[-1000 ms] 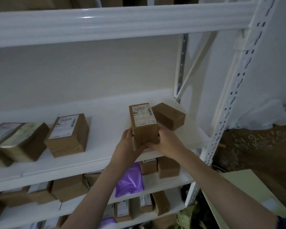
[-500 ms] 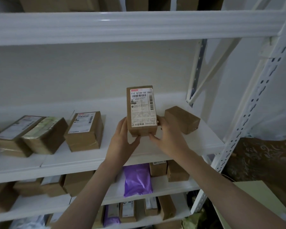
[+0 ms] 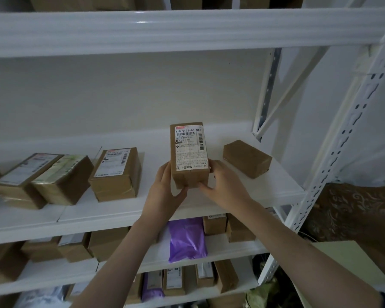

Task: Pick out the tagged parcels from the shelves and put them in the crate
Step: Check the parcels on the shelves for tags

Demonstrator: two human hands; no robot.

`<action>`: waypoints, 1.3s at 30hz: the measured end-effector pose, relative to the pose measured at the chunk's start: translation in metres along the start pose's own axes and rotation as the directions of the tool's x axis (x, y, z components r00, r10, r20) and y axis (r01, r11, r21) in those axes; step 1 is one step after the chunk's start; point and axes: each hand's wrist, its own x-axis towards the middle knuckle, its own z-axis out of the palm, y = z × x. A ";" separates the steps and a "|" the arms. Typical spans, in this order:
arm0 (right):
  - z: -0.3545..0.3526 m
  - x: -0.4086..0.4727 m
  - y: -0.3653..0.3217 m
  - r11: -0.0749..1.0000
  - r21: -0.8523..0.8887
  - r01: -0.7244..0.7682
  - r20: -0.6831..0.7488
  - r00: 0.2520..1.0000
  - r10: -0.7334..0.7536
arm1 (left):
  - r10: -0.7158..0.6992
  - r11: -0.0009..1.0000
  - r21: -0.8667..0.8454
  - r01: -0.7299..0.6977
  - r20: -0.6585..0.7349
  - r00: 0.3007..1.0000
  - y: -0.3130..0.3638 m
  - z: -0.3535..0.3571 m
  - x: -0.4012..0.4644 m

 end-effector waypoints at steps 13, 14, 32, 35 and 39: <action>0.061 0.027 -0.017 0.981 0.137 -0.140 0.158 0.980 0.118 | -0.285 0.958 -0.042 0.285 0.003 0.958 -0.045 -0.026 -0.020; 0.064 0.029 -0.019 0.979 0.146 -0.142 0.158 0.980 0.119 | -0.300 0.953 -0.040 0.300 -0.010 0.954 -0.047 -0.029 -0.021; -0.057 -0.047 0.081 0.975 0.053 -0.217 -0.070 0.973 0.221 | -0.105 0.974 0.212 0.078 0.122 0.987 0.012 0.015 -0.069; -0.094 -0.051 0.117 0.972 0.051 -0.229 -0.296 0.926 0.234 | -0.077 0.975 0.221 0.035 0.184 0.980 0.032 0.049 -0.048; -0.122 -0.031 0.157 0.906 0.001 -0.422 -0.270 0.873 0.407 | -0.088 0.973 0.230 0.021 0.285 0.955 0.052 0.095 -0.013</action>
